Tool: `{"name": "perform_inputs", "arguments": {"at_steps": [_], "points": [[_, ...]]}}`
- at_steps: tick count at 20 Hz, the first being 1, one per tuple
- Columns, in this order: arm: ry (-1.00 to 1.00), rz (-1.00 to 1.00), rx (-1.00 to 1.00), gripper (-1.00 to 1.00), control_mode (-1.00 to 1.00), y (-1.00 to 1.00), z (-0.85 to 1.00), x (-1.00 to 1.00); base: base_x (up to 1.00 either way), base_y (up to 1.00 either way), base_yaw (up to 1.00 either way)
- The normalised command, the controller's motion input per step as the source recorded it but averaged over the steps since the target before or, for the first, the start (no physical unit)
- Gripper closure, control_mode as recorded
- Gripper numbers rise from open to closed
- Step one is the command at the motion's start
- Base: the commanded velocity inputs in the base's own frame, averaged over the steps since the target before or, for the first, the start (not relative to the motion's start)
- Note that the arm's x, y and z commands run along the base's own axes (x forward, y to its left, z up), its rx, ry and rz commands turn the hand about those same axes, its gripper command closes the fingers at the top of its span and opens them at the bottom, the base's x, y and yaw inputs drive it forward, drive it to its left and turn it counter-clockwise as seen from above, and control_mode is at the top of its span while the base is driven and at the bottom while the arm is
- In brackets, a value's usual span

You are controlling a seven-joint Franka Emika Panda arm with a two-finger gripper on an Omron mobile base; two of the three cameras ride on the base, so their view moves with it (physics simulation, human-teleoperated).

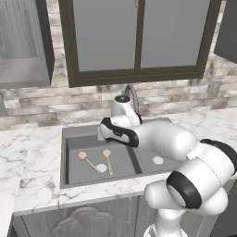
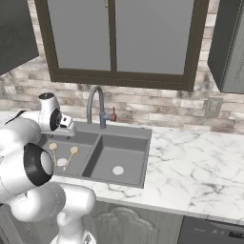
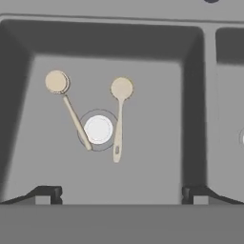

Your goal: Pick up the dish brush and dish brush from the sink, and place them back in the cabinet, and close the cabinet door.

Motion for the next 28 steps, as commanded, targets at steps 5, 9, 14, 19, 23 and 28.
{"name": "perform_inputs", "arguments": {"at_steps": [5, 9, 14, 19, 23, 28], "points": [[0.03, 0.00, 0.00, -1.00, -1.00, 0.13, -0.40, 0.12, 0.00, 0.00, 0.00], [0.00, 0.00, 0.00, -1.00, -1.00, 0.06, -0.32, 0.09, 0.00, 0.00, 0.00], [0.00, 0.00, 0.00, -1.00, -1.00, 0.00, -0.33, 0.08, 0.00, 0.00, 0.00], [0.00, 0.00, 0.00, -1.00, -1.00, 0.00, -0.28, 0.16, 0.00, 0.00, 0.00], [0.00, 0.00, 0.00, -1.00, -1.00, 0.00, -0.26, 0.14, 0.00, 0.00, 0.00], [0.00, 0.00, 0.00, -1.00, -1.00, 0.00, -0.27, 0.12, 0.00, 0.00, 0.00]]}}
